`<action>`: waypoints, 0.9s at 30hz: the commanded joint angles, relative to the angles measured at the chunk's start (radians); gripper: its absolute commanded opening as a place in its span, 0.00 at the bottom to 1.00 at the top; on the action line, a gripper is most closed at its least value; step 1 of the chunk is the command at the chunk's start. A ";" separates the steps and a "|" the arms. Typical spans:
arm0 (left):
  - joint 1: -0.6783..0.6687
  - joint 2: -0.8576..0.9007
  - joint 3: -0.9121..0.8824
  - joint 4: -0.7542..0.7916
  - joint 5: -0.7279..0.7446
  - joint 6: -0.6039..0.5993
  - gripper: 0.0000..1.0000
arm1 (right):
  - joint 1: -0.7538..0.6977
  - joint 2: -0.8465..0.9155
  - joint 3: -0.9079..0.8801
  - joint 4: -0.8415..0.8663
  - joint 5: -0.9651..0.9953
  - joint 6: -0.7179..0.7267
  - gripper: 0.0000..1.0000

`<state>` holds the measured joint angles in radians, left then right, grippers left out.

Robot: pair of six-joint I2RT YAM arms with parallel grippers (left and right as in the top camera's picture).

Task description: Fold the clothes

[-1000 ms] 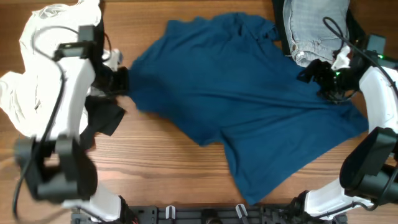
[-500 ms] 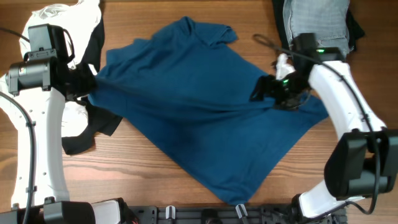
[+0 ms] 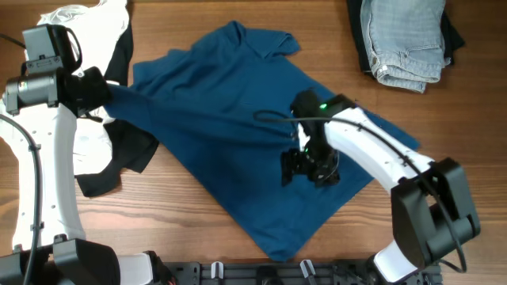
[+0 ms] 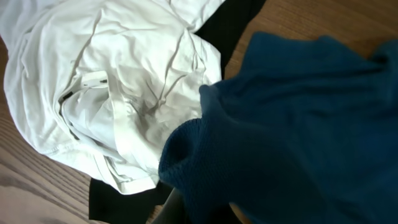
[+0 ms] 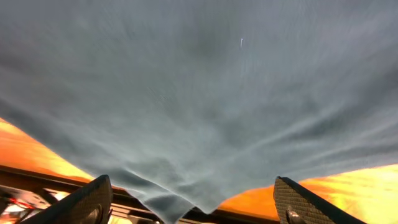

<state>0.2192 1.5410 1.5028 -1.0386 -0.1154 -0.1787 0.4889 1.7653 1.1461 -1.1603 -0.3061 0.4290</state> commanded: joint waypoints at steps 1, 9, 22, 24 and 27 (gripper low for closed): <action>0.007 0.003 0.010 0.010 -0.008 -0.017 0.04 | 0.032 -0.015 -0.070 0.024 0.040 0.104 0.85; 0.007 0.003 0.009 0.006 0.124 -0.016 0.04 | -0.008 0.002 -0.124 0.149 0.135 0.177 0.86; -0.011 0.003 0.005 -0.056 0.224 -0.016 0.04 | -0.168 0.206 -0.123 0.256 0.167 0.116 0.85; -0.026 0.003 0.005 -0.055 0.224 -0.016 0.04 | -0.196 0.233 -0.122 0.296 0.172 0.116 0.85; -0.053 0.004 0.005 -0.050 0.224 -0.016 0.04 | -0.242 0.264 -0.111 0.352 0.181 0.102 0.85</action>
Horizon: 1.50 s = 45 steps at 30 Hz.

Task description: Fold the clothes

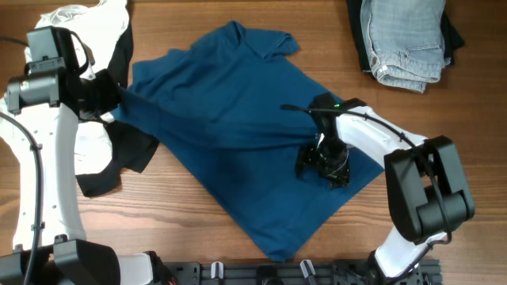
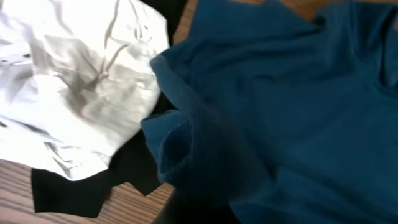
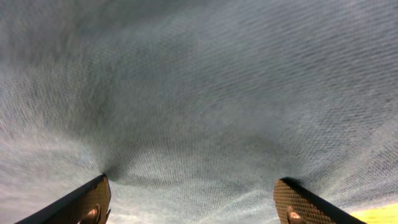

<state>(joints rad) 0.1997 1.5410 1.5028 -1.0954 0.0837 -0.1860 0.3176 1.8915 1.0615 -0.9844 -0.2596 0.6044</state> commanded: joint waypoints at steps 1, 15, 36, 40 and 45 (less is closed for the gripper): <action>-0.047 0.006 0.005 0.010 0.024 -0.009 0.04 | -0.096 0.149 -0.013 0.202 0.138 -0.086 0.85; -0.164 0.030 0.005 0.039 0.024 -0.009 0.04 | -0.293 0.165 0.353 0.261 0.192 -0.241 0.83; -0.165 0.056 0.005 0.051 0.024 -0.010 0.04 | -0.190 -0.410 0.416 -0.422 0.307 -0.014 0.90; -0.165 0.057 0.005 0.044 0.024 -0.009 0.04 | -0.129 -0.483 0.264 -0.447 0.328 0.098 0.90; -0.165 0.056 0.005 0.045 0.025 -0.009 0.04 | -0.085 -0.530 0.019 -0.356 0.271 0.218 0.84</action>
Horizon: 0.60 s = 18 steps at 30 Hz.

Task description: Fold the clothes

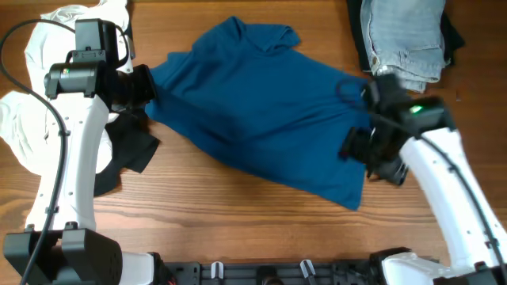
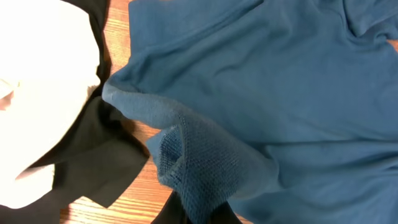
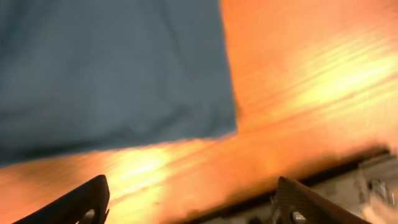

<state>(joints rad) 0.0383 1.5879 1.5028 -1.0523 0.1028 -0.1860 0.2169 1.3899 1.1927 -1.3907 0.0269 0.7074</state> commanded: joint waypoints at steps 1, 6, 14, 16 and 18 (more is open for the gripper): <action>-0.004 0.010 0.005 0.002 0.006 -0.010 0.04 | 0.016 -0.029 -0.149 0.085 -0.041 0.115 0.82; -0.004 0.010 0.005 0.002 0.005 -0.009 0.04 | 0.016 -0.028 -0.320 0.274 -0.122 0.114 0.73; -0.004 0.012 0.005 0.002 0.005 -0.009 0.04 | 0.016 -0.027 -0.466 0.423 -0.132 0.107 0.60; -0.004 0.012 0.005 0.002 0.006 -0.009 0.04 | 0.016 -0.025 -0.495 0.445 -0.132 0.107 0.60; -0.004 0.012 0.005 0.002 0.005 -0.009 0.04 | 0.016 -0.025 -0.522 0.468 -0.132 0.108 0.60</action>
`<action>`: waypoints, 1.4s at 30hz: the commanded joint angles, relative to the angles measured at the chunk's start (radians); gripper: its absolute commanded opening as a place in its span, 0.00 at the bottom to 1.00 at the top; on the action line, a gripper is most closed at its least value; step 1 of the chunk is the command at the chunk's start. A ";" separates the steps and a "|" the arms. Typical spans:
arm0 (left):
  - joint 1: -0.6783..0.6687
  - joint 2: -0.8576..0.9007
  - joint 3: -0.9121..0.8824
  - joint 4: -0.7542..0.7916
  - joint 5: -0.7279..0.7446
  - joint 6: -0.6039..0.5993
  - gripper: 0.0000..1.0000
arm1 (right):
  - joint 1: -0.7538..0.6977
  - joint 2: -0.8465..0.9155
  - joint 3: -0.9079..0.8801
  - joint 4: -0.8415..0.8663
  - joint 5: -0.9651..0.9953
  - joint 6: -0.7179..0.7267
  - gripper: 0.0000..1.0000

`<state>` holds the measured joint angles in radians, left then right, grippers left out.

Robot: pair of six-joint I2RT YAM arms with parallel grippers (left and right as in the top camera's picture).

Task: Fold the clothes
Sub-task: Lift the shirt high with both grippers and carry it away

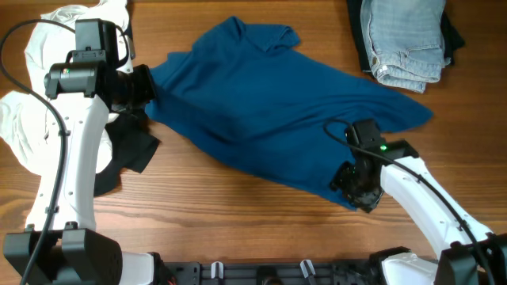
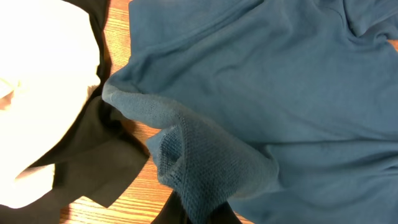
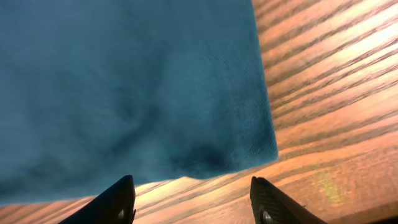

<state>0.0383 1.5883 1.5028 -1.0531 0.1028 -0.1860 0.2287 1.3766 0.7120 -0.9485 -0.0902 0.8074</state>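
Observation:
A blue short-sleeved shirt [image 1: 261, 103] lies spread across the middle of the table, collar toward the back. At its left edge my left gripper [image 1: 141, 85] is shut on a bunched fold of the blue shirt [image 2: 199, 168], which fills the left wrist view. My right gripper [image 1: 356, 186] hangs open over the shirt's front right corner. In the right wrist view its fingertips [image 3: 127, 186] stand wide apart, above bare wood just off the corner of the blue shirt [image 3: 124, 81].
A white garment [image 1: 20, 134] and a black one [image 1: 131, 146] lie heaped at the left, under my left arm. Folded jeans [image 1: 404, 39] sit on dark cloth at the back right. A black rail [image 1: 261, 273] runs along the wooden table's [image 1: 238, 229] front edge.
My right gripper has moved from the shirt's right edge toward the front, and now hangs over the front right corner, still open. The left gripper and its hold are unchanged.
The shirt lay diagonally, my left gripper holding its left edge and the right gripper open on its right half. Later the shirt lay farther back and right, my left gripper shifted right. The right gripper was off the right edge, now at the corner.

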 commanded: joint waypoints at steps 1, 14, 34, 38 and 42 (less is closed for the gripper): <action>-0.004 0.012 0.005 0.003 0.006 -0.009 0.04 | 0.004 -0.011 -0.056 0.035 -0.015 0.016 0.60; -0.004 0.012 0.003 -0.003 0.005 -0.009 0.04 | 0.004 0.009 -0.115 0.148 -0.018 0.083 0.57; -0.002 -0.017 0.024 -0.016 -0.040 0.010 0.04 | -0.064 0.061 0.114 0.179 -0.030 -0.112 0.04; -0.001 -0.093 0.105 -0.056 -0.076 0.022 0.04 | -0.182 0.005 0.404 0.088 -0.029 -0.308 0.04; -0.001 -0.182 0.177 -0.035 -0.130 0.021 0.04 | -0.298 0.009 0.766 -0.045 -0.039 -0.444 0.04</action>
<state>0.0383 1.5387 1.5764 -1.1141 0.0452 -0.1810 0.0132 1.4296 1.2194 -0.9363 -0.1490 0.5526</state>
